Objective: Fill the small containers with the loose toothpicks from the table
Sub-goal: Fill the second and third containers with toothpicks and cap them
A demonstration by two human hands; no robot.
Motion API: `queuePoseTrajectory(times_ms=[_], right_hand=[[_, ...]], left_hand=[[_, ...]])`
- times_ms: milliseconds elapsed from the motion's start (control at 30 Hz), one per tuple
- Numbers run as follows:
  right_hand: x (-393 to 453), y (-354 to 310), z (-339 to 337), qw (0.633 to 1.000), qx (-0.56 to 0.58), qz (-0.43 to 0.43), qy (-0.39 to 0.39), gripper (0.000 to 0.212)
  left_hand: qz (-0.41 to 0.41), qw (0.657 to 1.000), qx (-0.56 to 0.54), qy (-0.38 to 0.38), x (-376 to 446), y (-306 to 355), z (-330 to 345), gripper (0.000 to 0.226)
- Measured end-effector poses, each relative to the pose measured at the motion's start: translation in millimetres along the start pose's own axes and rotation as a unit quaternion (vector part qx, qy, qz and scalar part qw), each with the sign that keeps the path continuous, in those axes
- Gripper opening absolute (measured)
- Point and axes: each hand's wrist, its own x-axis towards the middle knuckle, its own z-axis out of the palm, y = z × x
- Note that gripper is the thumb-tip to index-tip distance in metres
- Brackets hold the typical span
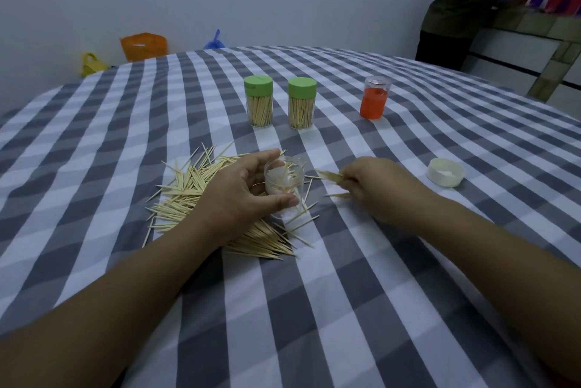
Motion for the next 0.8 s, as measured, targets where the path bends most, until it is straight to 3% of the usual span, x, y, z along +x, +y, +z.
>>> queuePoseTrajectory(times_ms=[100, 233, 400, 467, 700, 800], right_hand=[[-2, 2, -10, 0.973, 0.225, 0.034, 0.034, 0.016], [3, -10, -18, 0.863, 0.498, 0.067, 0.053, 0.012], [16, -34, -24, 0.728, 0.674, 0.058, 0.113, 0.013], [18, -41, -19, 0.698, 0.704, 0.046, 0.123, 0.013], [11, -51, 3, 0.7, 0.702, 0.033, 0.129, 0.014], [8, -52, 3, 0.727, 0.667, 0.011, 0.163, 0.014]], left_hand=[[-0.003, 1.0, -0.007, 0.002, 0, -1, 1, 0.083], [-0.012, 0.999, -0.029, -0.007, 0, 0, 0, 0.088], [-0.017, 0.999, -0.047, -0.015, -1, 2, -1, 0.089], [-0.017, 0.999, -0.047, -0.017, -1, 1, 0, 0.088], [-0.012, 0.999, -0.042, -0.013, 0, -2, -1, 0.09], [-0.012, 0.999, -0.041, -0.016, 1, -1, -1, 0.089]])
